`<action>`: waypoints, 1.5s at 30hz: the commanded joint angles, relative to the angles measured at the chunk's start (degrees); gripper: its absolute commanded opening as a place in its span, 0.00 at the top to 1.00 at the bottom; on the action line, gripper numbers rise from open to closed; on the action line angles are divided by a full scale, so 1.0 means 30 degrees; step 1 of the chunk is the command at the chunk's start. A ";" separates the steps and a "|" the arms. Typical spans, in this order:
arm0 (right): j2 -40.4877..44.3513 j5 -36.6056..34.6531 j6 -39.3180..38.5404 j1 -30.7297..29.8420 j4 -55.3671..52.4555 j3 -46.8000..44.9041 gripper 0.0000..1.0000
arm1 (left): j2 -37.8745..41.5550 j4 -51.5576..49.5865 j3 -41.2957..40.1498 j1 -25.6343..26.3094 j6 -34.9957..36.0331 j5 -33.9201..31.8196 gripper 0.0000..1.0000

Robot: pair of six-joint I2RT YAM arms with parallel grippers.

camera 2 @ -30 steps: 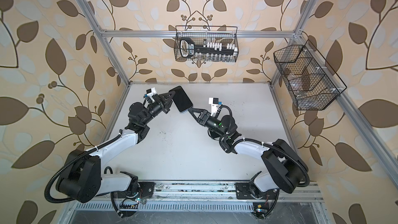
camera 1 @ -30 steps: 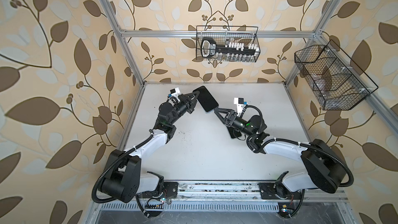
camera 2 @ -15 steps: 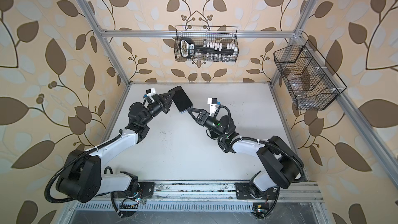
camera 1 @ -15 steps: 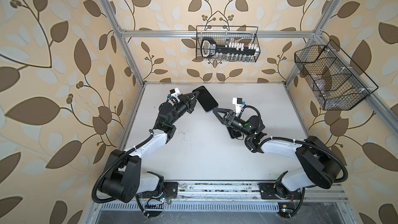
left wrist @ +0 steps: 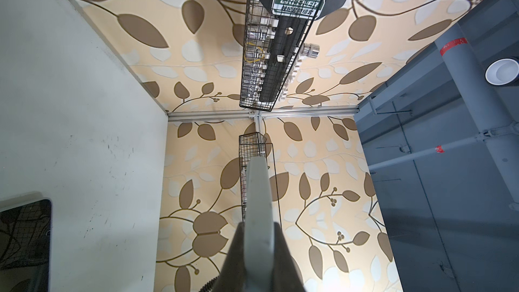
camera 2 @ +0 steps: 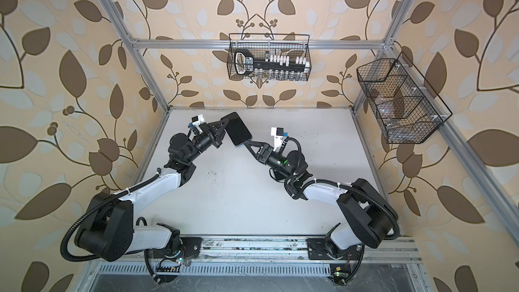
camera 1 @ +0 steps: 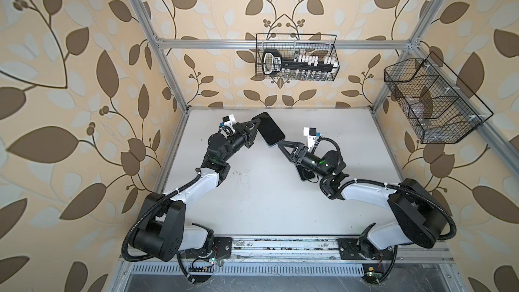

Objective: Take the phone out of the phone case
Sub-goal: Remove the phone case from the phone.

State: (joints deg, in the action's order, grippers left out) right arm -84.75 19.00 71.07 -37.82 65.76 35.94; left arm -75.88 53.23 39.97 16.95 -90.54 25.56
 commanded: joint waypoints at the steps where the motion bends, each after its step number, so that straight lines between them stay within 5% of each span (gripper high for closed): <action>1: 0.0771 -0.0219 0.0072 -0.0136 0.0405 -0.0320 0.26 | 0.0132 0.2325 0.0446 0.0239 -0.0321 0.0415 1.00; 45: -0.0272 -0.0182 0.0085 -0.0165 0.0698 -0.0087 0.26 | 0.0306 0.2703 0.0385 0.0239 -0.0749 0.0415 1.00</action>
State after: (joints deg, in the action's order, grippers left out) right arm -85.58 18.41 70.50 -37.87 65.34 34.33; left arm -77.62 55.09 39.97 16.95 -91.88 25.58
